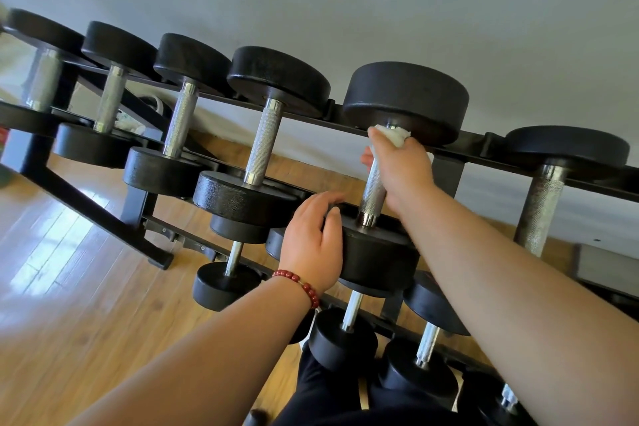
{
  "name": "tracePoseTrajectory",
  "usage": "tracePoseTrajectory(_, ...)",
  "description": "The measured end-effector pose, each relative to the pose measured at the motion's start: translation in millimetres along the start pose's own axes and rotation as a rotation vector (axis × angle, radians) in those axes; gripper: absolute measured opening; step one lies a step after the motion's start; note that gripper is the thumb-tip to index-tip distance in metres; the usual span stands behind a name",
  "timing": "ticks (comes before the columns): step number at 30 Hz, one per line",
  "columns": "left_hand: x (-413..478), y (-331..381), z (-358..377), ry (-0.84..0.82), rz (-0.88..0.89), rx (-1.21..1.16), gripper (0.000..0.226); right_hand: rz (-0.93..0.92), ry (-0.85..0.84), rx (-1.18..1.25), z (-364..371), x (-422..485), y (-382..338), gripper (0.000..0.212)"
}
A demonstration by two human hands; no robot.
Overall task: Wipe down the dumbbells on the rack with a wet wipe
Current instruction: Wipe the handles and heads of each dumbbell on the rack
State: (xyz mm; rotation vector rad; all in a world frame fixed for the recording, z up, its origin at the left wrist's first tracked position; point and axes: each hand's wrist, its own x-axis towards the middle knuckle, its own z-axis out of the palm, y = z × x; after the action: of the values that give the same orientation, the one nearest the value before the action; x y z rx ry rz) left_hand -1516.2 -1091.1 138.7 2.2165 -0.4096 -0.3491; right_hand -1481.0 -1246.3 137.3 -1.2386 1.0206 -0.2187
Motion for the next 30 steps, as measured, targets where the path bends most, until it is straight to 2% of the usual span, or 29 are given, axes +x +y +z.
tracePoseTrajectory(3, 0.4, -0.6, 0.7, 0.009, 0.006, -0.011, 0.046, -0.089, 0.049, -0.109, 2.9, -10.4, 14.6, 0.036)
tracePoseTrajectory(5, 0.5, -0.9, 0.7, 0.012, 0.002, -0.021, 0.046, -0.054, 0.037, -0.118, 1.9, -9.1, 11.5, 0.035)
tracePoseTrajectory(10, 0.8, -1.1, 0.6, 0.01, -0.004, -0.023, 0.046, 0.042, -0.001, 0.091, 1.0, 0.5, -5.3, 0.021)
tracePoseTrajectory(16, 0.5, -1.3, 0.6, 0.017, 0.005, -0.03, 0.045, 0.083, -0.062, 0.09, -2.9, 0.4, -0.3, 0.023)
tracePoseTrajectory(19, 0.5, -0.8, 0.9, 0.015, 0.004, -0.019, 0.045, 0.064, -0.016, 0.167, -0.7, 1.1, -9.9, 0.018)
tracePoseTrajectory(25, 0.2, -1.4, 0.5, 0.016, 0.0, -0.027, 0.045, 0.044, -0.099, -0.006, -8.1, -8.6, 5.4, 0.021)
tracePoseTrajectory(30, 0.7, 0.6, 0.3, 0.009, 0.004, -0.026, 0.046, 0.093, -0.048, 0.215, -3.0, 1.7, -13.3, 0.018)
